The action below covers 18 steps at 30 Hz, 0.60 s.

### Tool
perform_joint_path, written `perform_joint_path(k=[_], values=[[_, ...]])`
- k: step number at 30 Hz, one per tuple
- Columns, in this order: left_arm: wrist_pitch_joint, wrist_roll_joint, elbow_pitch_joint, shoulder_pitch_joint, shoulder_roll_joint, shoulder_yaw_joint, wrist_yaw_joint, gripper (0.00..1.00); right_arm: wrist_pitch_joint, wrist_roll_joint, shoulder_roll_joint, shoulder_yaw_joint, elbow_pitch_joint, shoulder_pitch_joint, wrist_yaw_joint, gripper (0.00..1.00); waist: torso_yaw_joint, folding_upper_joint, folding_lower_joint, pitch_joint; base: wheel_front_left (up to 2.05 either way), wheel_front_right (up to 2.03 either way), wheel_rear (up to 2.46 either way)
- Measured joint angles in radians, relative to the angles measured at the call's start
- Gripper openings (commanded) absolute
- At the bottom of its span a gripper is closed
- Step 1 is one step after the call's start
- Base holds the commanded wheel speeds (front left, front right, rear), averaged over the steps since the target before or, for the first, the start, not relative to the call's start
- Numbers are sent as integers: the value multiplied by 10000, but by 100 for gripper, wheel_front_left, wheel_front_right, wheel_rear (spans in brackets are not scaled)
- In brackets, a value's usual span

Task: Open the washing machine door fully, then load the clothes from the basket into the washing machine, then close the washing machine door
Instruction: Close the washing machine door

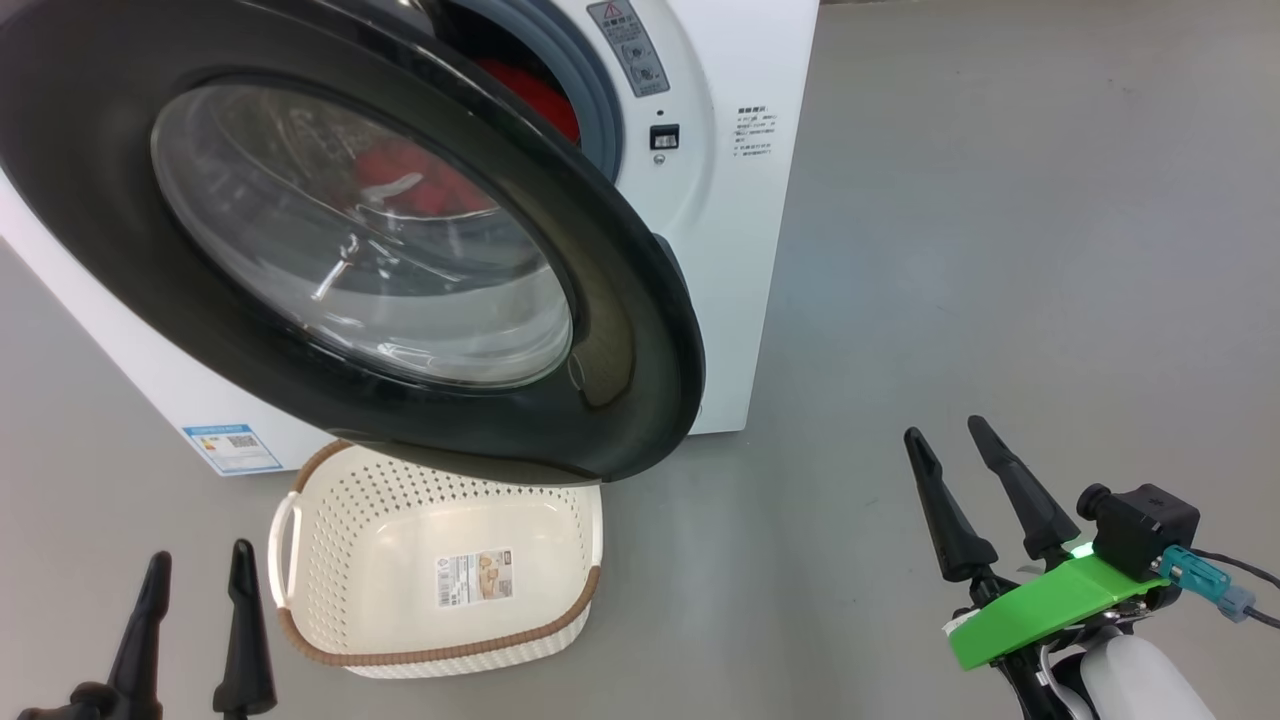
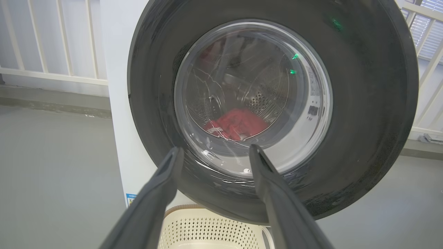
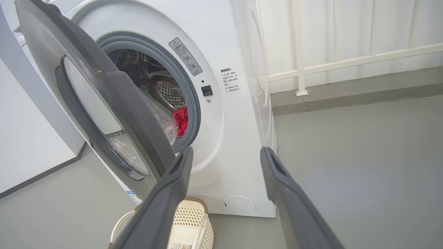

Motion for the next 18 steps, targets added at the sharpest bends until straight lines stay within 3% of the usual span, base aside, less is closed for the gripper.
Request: perform_joint_path(k=[18], values=[[0, 161, -23, 73, -48, -17, 0, 100, 0, 0, -65, 98, 33, 0, 0, 100, -25, 0, 0, -18, 0, 0, 0]])
